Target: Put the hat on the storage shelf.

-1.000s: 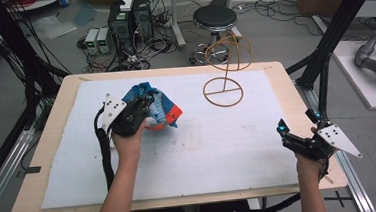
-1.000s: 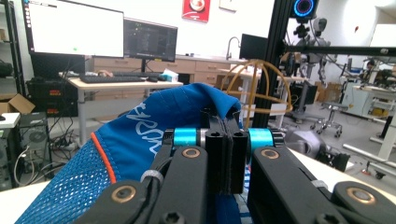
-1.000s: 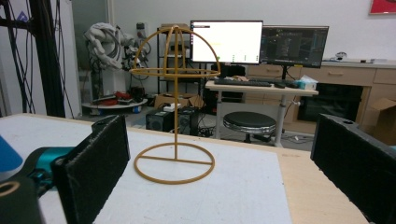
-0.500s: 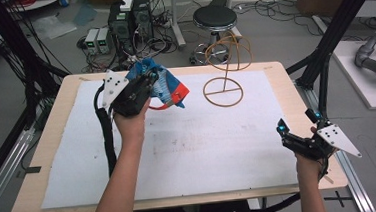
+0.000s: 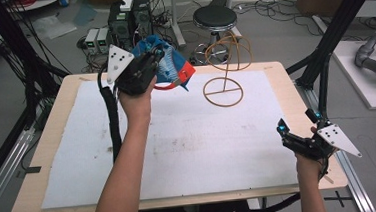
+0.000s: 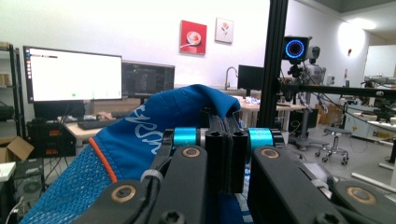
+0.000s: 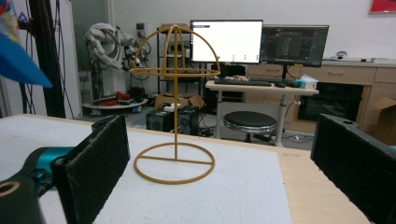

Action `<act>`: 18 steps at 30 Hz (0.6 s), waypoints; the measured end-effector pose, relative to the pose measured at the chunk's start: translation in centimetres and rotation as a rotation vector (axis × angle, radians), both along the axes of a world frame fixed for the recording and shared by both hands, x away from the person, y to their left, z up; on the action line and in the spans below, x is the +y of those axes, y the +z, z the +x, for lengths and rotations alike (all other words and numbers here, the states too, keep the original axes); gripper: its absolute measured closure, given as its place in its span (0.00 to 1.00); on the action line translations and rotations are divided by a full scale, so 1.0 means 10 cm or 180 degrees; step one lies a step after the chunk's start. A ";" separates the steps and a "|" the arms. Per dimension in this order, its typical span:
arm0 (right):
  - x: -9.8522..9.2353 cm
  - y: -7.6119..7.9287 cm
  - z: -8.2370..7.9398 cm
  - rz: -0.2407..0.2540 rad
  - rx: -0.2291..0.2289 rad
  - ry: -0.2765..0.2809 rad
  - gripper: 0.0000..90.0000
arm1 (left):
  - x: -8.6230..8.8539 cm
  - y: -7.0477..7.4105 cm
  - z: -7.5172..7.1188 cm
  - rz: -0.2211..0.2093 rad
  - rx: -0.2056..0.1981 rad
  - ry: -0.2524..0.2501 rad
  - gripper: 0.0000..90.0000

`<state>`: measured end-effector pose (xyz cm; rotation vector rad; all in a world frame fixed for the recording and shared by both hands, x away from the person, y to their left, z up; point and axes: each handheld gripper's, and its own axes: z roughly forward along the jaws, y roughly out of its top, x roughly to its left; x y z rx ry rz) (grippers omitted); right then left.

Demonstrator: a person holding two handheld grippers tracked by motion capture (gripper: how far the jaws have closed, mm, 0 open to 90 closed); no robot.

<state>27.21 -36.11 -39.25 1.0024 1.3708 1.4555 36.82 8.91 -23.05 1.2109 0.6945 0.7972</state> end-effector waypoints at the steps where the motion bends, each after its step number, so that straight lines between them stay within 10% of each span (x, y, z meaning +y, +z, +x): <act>1: 0.00 0.00 0.00 -0.0006 -0.0002 -0.0003 0.05 | -0.02 0.03 0.02 0.0016 -0.0007 0.0005 0.99; 18: -0.06 -0.04 -0.05 -0.0018 0.0054 -0.0026 0.05 | -0.36 0.42 0.33 -0.0070 -0.0144 -0.0002 0.99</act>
